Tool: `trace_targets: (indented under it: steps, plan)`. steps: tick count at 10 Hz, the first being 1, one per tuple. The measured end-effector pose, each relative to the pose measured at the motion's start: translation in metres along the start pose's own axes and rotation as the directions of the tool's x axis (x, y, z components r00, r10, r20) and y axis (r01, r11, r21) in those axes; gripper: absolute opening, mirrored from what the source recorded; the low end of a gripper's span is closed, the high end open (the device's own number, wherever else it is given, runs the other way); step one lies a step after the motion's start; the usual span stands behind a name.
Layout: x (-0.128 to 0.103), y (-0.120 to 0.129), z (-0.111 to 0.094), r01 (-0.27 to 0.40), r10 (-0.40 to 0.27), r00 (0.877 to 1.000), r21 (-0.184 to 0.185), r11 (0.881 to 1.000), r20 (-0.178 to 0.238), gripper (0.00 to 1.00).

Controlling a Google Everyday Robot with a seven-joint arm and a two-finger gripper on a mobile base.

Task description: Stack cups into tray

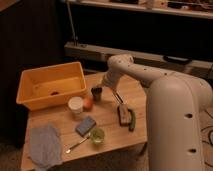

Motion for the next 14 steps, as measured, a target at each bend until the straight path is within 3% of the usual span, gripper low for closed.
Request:
trace_targets:
  steps: [3,6,14]
  plan:
    - [0.000,-0.004,0.012,-0.012,0.013,0.999,0.004,1.000,-0.032,0.76]
    - [0.002,-0.005,0.017,-0.016,0.016,0.999,0.002,1.000,-0.052,0.49]
    - [0.009,0.007,0.014,0.031,-0.035,0.997,-0.050,0.998,-0.071,0.48]
